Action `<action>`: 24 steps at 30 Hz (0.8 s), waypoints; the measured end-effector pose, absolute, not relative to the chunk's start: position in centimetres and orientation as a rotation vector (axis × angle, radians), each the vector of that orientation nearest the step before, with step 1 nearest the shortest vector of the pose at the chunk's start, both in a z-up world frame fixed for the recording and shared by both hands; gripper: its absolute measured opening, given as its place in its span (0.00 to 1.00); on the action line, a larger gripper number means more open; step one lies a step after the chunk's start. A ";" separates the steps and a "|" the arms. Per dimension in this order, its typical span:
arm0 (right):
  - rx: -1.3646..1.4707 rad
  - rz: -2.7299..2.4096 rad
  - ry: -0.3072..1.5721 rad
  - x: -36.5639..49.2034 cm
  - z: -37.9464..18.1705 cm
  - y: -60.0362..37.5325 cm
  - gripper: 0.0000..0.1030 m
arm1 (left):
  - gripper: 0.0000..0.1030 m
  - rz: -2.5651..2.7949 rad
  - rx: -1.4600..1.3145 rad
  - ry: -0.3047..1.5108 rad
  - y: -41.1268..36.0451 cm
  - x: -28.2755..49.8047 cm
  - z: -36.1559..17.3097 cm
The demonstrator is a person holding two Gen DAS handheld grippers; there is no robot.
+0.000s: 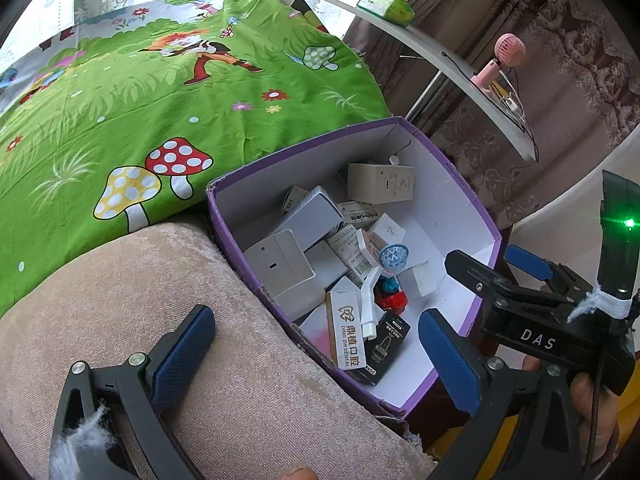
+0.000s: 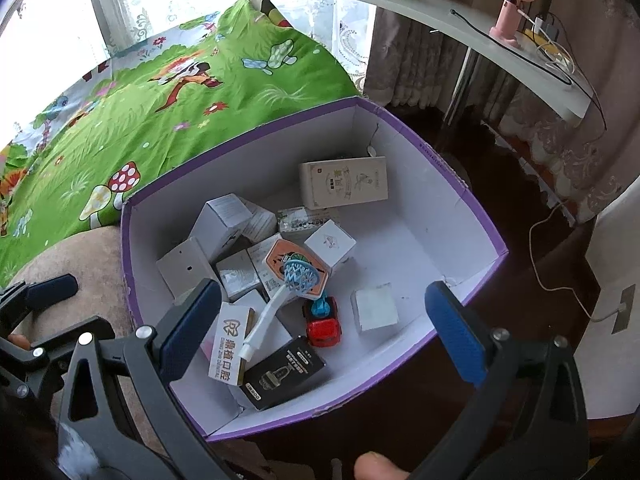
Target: Organize rigid objects
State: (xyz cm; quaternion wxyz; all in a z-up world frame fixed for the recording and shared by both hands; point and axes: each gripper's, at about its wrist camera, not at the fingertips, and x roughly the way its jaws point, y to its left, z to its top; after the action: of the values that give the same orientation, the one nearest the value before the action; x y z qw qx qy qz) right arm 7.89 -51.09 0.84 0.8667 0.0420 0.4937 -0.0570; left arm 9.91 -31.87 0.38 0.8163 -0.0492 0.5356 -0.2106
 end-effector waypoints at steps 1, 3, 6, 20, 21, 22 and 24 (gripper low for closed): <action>0.089 -0.119 1.035 7.9 0.8 -51.1 0.99 | 1.00 -0.449 -0.105 1.142 -31.9 9.9 0.4; 0.090 -0.117 1.038 7.9 0.7 -51.1 0.99 | 1.00 -0.448 -0.105 1.142 -31.9 9.9 0.4; 0.089 -0.117 1.039 7.9 0.7 -51.0 0.99 | 1.00 -0.448 -0.104 1.142 -31.9 9.9 0.4; 0.092 -0.114 1.042 7.9 0.6 -51.0 0.99 | 1.00 -0.448 -0.105 1.142 -31.9 9.9 0.4; 0.092 -0.114 1.042 7.9 0.6 -50.9 0.99 | 1.00 -0.449 -0.105 1.142 -31.9 9.9 0.4; 0.092 -0.114 1.042 7.9 0.6 -50.9 0.99 | 1.00 -0.448 -0.105 1.142 -31.9 9.9 0.4; 0.093 -0.113 1.043 7.9 0.6 -50.9 0.99 | 1.00 -0.449 -0.105 1.142 -31.9 9.9 0.4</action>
State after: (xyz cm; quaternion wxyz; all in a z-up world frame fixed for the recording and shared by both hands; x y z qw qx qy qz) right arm 7.92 -50.93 0.56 0.8645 0.0443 0.4978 -0.0539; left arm 9.94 -31.88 0.38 0.8163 -0.0492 0.5358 -0.2104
